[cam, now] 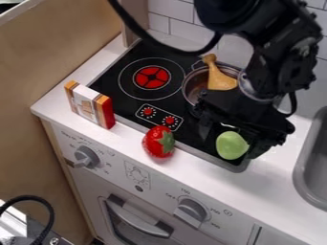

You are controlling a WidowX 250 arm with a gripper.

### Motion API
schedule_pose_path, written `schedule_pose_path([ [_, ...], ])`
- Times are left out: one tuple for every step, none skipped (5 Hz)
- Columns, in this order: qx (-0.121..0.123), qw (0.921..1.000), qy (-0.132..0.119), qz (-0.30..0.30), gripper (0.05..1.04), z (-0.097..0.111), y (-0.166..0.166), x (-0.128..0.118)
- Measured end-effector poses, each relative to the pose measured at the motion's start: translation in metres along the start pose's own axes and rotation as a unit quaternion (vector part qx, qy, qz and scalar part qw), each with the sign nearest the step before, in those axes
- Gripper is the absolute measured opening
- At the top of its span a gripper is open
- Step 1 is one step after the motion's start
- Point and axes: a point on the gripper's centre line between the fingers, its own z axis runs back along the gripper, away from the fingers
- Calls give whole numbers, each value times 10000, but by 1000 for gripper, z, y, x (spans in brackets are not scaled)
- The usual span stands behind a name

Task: Move the green object to the upper side of the left burner

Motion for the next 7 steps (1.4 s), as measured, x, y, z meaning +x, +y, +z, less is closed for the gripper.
schedule_pose_path([
  [-25,9999,-132,-32,1000,-6,-2,0],
  [-61,9996,-268,-100,1000,-13,-1,2],
  [-84,9992,-360,-132,1000,-21,-1,5],
  [-79,9989,-434,-151,1000,-26,0,8],
  [-103,9988,-455,-125,996,-29,1,11],
  [-121,9990,-416,-71,941,-36,2,12],
  [-100,9997,-214,-47,711,-35,2,5],
])
